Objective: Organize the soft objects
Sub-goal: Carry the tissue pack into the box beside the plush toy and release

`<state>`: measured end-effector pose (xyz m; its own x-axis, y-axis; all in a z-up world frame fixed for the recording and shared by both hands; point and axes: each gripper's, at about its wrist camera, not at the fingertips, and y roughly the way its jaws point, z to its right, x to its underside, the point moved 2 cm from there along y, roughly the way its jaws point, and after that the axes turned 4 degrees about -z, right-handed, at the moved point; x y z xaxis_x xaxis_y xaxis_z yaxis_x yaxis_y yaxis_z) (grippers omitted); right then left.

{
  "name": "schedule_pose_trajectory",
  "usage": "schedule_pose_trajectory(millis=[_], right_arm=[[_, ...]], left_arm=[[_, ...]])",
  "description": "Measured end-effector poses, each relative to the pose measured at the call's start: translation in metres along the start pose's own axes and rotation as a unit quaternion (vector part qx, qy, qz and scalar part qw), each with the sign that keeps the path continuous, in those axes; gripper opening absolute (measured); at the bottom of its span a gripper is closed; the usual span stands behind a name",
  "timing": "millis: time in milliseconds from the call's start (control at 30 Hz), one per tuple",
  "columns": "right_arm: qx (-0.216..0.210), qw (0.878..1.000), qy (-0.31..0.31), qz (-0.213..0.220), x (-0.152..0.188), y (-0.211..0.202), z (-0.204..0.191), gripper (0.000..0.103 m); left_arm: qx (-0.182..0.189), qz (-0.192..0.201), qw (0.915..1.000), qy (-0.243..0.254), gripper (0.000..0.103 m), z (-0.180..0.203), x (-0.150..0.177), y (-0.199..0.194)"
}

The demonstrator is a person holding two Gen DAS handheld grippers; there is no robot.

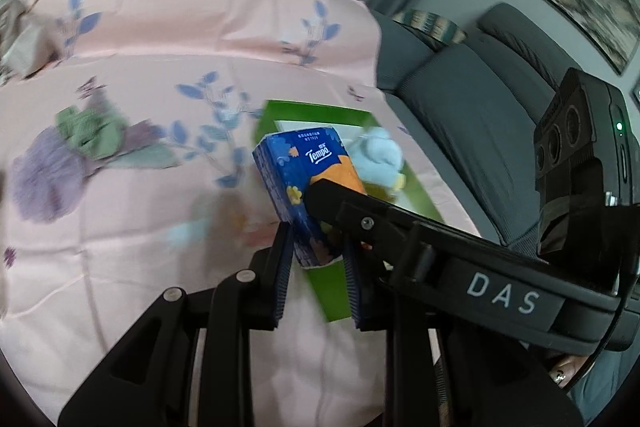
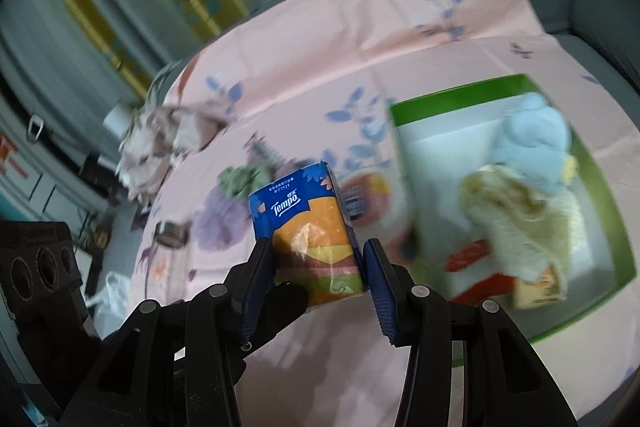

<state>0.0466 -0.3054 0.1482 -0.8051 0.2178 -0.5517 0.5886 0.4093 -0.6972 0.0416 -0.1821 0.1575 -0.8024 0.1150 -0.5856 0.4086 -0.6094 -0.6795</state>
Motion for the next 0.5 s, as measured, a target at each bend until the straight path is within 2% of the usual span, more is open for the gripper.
schedule_pose_trajectory(millis=[200,367,500], right_arm=[[0.028,0.997,0.056,0.035,-0.005,-0.022,0.046,0.049],[0.046,0.994,0.096,0.036,-0.008,-0.025,0.077,0.049],[0.063,0.99,0.12,0.027,-0.007,-0.026,0.103,0.049]], left_arm=[[0.033,-0.033,0.998,0.044,0.022,0.035,-0.011,0.037],[0.045,-0.058,0.9957,0.057,0.021,0.055,-0.014,0.063],[0.056,-0.092,0.9921,0.065,0.02,0.068,-0.01,0.088]])
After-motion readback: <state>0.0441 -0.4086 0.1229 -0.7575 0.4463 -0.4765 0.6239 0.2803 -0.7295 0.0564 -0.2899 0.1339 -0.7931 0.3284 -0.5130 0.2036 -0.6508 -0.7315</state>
